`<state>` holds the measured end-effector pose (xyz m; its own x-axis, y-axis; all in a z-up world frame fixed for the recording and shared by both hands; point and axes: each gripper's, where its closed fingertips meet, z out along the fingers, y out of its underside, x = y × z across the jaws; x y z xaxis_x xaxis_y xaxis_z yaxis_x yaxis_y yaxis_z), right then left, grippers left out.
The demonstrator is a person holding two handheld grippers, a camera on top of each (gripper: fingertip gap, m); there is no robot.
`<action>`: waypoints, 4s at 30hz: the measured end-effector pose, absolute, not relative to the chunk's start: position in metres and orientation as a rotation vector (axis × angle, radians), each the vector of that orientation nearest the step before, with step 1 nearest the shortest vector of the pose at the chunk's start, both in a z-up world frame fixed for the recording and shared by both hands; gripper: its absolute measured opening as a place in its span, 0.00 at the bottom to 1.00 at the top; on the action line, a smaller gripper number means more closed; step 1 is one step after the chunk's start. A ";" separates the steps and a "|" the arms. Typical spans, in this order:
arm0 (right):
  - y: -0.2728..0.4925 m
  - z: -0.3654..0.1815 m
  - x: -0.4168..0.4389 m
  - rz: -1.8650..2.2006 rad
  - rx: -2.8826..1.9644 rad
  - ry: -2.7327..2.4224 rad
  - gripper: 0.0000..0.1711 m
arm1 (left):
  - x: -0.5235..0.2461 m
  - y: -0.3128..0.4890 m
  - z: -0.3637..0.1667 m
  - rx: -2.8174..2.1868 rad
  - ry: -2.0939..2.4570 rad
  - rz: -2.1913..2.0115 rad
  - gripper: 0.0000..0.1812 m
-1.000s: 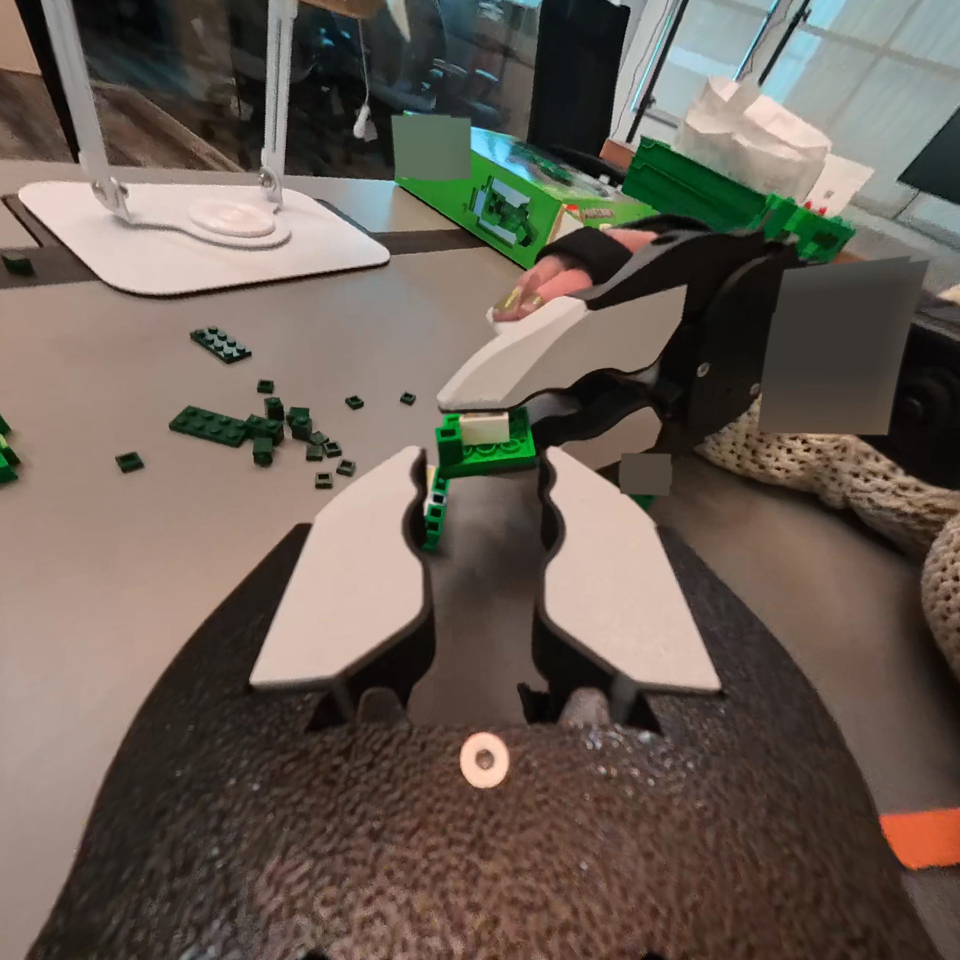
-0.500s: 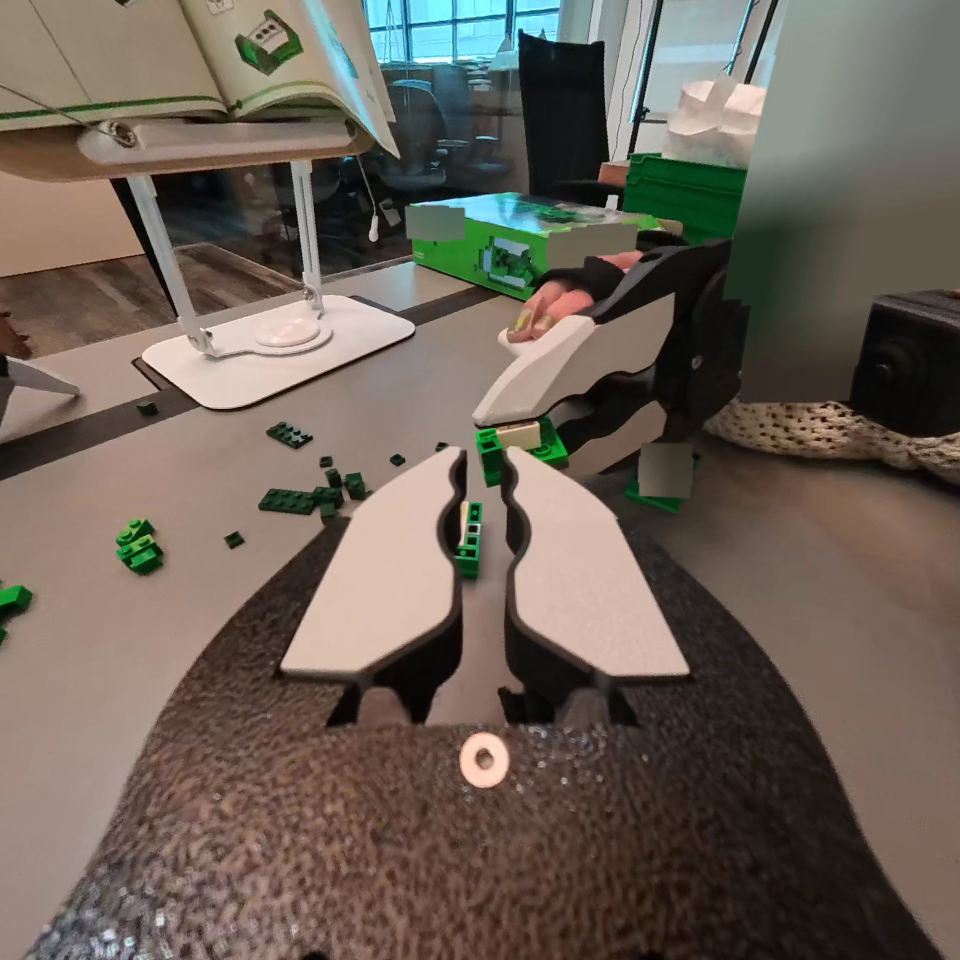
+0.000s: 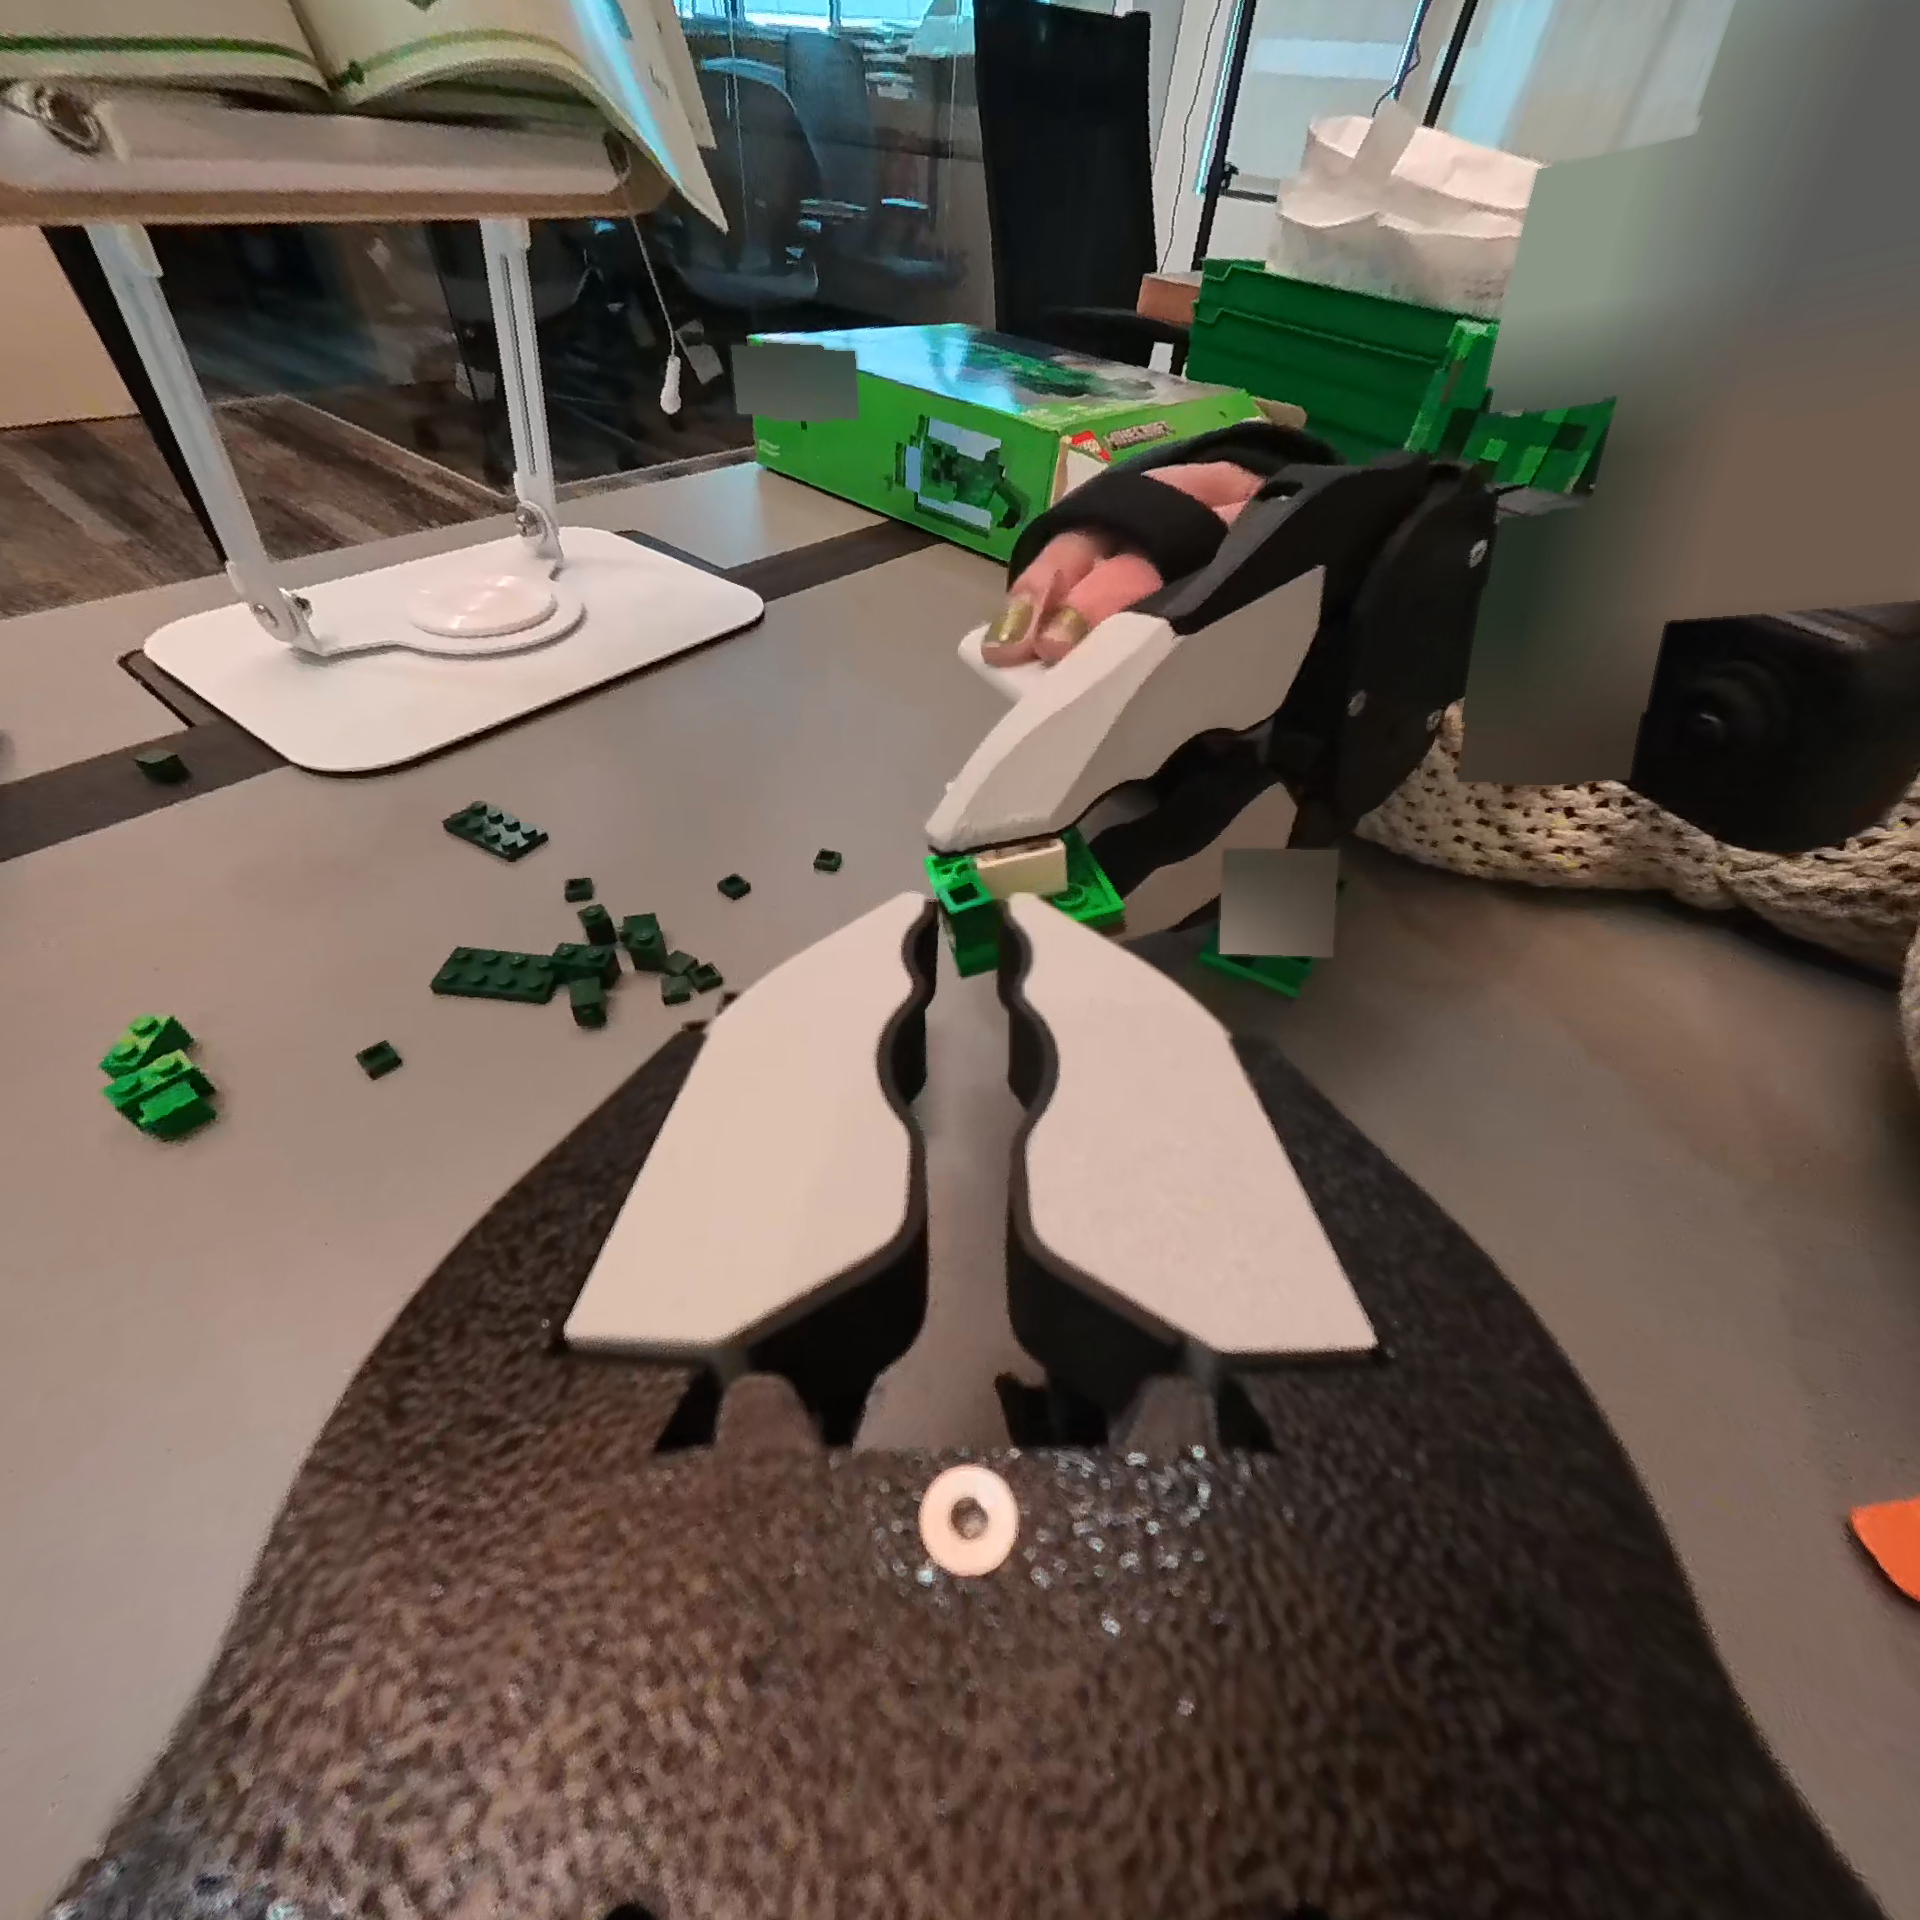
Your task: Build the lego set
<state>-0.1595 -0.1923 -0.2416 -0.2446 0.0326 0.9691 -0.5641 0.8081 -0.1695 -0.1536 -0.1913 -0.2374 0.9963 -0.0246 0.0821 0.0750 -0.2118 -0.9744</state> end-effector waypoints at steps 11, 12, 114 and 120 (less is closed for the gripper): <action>-0.194 -0.244 -0.153 0.595 0.491 -1.740 0.10 | -0.147 -0.192 -0.240 -1.795 -0.017 -0.190 0.04; -0.194 -0.244 -0.153 0.596 0.494 -1.744 0.10 | -0.146 -0.192 -0.240 -1.798 -0.016 -0.199 0.04; -0.185 -0.257 -0.173 0.668 0.224 -1.868 0.10 | -0.157 -0.178 -0.262 -1.885 -0.187 -0.080 0.20; -0.183 -0.261 -0.171 0.953 0.059 -2.010 0.18 | -0.157 -0.180 -0.268 -1.892 -0.336 -0.309 0.18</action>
<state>-0.1709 -0.1829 -0.2608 -0.6075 0.3016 0.7349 -0.3780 0.7039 -0.6014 -0.1565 -0.1803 -0.2681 0.9250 0.0817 0.3712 0.3767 -0.3258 -0.8672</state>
